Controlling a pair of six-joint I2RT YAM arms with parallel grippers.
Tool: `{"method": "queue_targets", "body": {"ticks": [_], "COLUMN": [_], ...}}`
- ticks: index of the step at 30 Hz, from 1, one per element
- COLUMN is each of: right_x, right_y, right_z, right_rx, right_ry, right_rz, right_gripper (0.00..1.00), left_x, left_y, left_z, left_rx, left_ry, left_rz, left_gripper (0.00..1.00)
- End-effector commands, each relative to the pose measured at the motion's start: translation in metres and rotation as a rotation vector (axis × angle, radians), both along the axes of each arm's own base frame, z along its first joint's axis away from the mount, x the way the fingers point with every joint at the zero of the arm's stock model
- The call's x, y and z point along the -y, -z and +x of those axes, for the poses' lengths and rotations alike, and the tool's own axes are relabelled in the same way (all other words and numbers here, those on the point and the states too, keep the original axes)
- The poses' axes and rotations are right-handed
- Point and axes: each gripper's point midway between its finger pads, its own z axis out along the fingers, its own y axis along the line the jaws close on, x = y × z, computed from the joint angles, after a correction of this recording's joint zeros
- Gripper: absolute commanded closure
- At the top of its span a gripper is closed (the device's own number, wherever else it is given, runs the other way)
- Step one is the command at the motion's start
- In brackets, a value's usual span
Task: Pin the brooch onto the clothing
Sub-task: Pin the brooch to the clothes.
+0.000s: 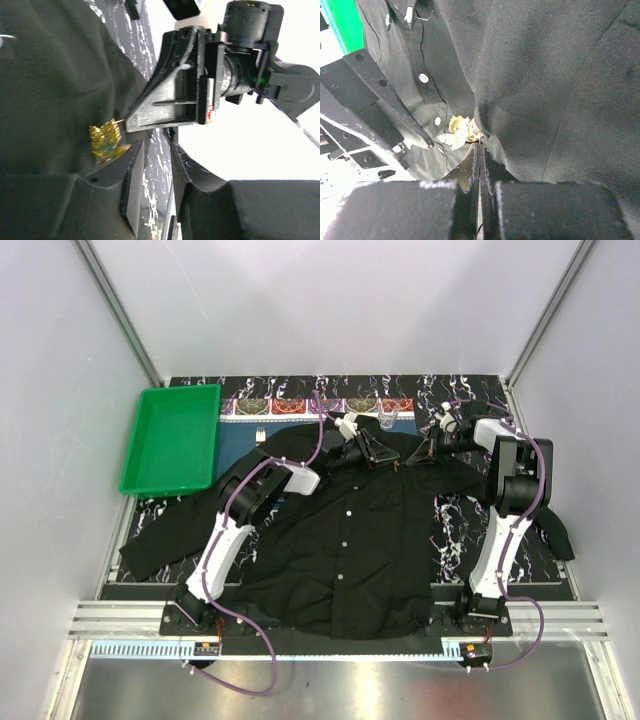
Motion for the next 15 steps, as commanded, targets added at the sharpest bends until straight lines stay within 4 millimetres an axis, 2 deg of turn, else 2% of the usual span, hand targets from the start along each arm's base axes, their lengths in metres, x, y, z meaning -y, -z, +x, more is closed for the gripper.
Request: {"method": "queue_targets", "body": {"ticks": [1, 4, 7, 10, 11, 12, 13, 15], "right_x": [-0.003, -0.004, -0.004, -0.004, -0.004, -0.002, -0.002, -0.002], "right_y": [-0.002, -0.005, -0.007, -0.008, -0.008, -0.009, -0.01, -0.009], "right_z": [0.001, 0.0, 0.0, 0.001, 0.001, 0.002, 0.002, 0.001], "right_rx": [0.009, 0.014, 0.019, 0.025, 0.027, 0.032, 0.033, 0.026], "right_ry": [-0.007, -0.01, -0.011, -0.012, -0.011, -0.009, -0.006, -0.005], "right_rz": [0.012, 0.017, 0.021, 0.014, 0.011, 0.004, 0.0, 0.001], "right_gripper": [1.0, 1.0, 1.0, 1.0, 1.0, 1.0, 1.0, 1.0], "left_x": [0.01, 0.01, 0.004, -0.008, -0.012, -0.016, -0.02, -0.031], "left_y": [-0.029, -0.022, -0.005, -0.005, -0.013, -0.012, -0.026, -0.013], "left_z": [-0.008, -0.006, -0.001, 0.004, 0.007, 0.005, 0.008, 0.007], "left_rx": [0.076, 0.061, 0.005, 0.008, 0.034, 0.037, 0.062, 0.043], "left_ry": [0.041, 0.031, -0.005, -0.044, -0.052, -0.057, -0.074, -0.099], "left_rz": [-0.118, -0.097, -0.048, -0.08, -0.085, -0.073, -0.074, 0.024], "left_gripper": [0.7, 0.7, 0.73, 0.73, 0.72, 0.68, 0.68, 0.64]}}
